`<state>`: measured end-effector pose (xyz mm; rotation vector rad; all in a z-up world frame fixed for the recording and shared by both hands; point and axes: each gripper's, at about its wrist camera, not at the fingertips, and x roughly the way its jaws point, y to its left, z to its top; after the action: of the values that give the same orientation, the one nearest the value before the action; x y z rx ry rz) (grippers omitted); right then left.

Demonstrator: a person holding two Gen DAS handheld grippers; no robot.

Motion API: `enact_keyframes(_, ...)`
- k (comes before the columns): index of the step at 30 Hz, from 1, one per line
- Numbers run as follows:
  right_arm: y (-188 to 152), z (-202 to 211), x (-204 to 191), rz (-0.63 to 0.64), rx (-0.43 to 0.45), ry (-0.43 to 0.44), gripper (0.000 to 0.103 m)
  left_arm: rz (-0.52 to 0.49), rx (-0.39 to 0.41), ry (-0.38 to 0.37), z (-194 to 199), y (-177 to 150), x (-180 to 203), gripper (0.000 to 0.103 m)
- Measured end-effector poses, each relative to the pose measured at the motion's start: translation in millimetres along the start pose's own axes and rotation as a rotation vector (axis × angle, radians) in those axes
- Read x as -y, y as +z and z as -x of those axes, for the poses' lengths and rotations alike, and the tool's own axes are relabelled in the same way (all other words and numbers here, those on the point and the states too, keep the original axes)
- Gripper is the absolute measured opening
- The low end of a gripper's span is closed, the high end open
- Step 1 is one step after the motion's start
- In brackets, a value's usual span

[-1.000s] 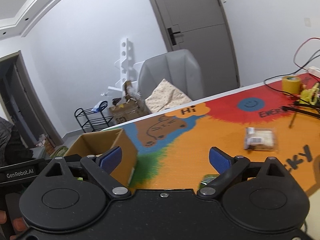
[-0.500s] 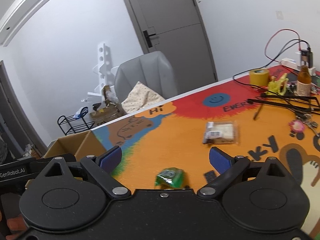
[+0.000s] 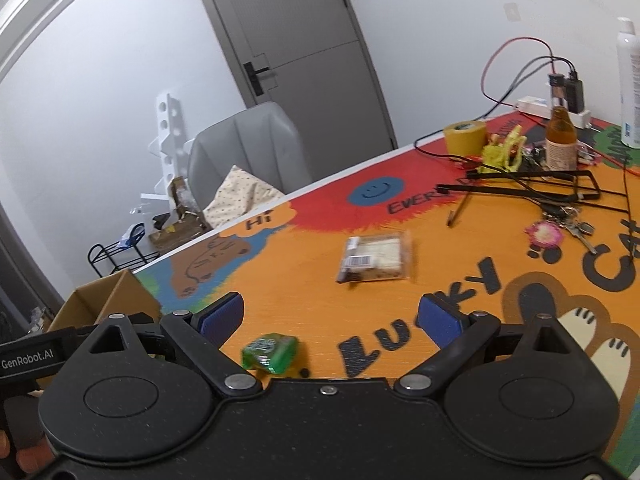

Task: Organize snacks
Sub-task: 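Move both grippers back over the remaining snacks on the table, then grasp the green candy packet with the left gripper while the right gripper grasps the clear bread pack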

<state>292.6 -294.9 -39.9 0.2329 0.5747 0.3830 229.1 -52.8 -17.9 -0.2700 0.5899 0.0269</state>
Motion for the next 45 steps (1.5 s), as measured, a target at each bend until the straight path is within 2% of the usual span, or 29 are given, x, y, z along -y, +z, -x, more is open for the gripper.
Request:
enact_keyframes(15,-3,-22,26,-0.029,-0.035,-0.056,0.096,-0.017,-0.099,-0.035,-60,-12,20,0.090)
enact_keyframes(22,-5,-39,33,-0.042,-0.062,-0.064,0.096,-0.024,-0.148,-0.036,-89,-18,27,0.084)
enact_keyframes(24,-5,-44,35,-0.045,-0.072,-0.065,0.096,-0.037,-0.164,-0.022,-98,-20,30,0.081)
enact_keyframes(27,-5,-52,35,-0.042,-0.084,-0.065,0.096,-0.036,-0.204,-0.015,-111,-23,29,0.068)
enact_keyframes(29,-4,-58,35,-0.038,-0.091,-0.061,0.096,-0.042,-0.240,-0.012,-119,-26,27,0.050)
enact_keyframes(31,-4,-65,35,-0.034,-0.098,-0.061,0.096,-0.052,-0.229,-0.018,-120,-25,25,0.041)
enact_keyframes(45,4,-114,20,-0.006,-0.150,-0.041,0.096,-0.006,-0.174,0.030,-129,2,-1,0.038)
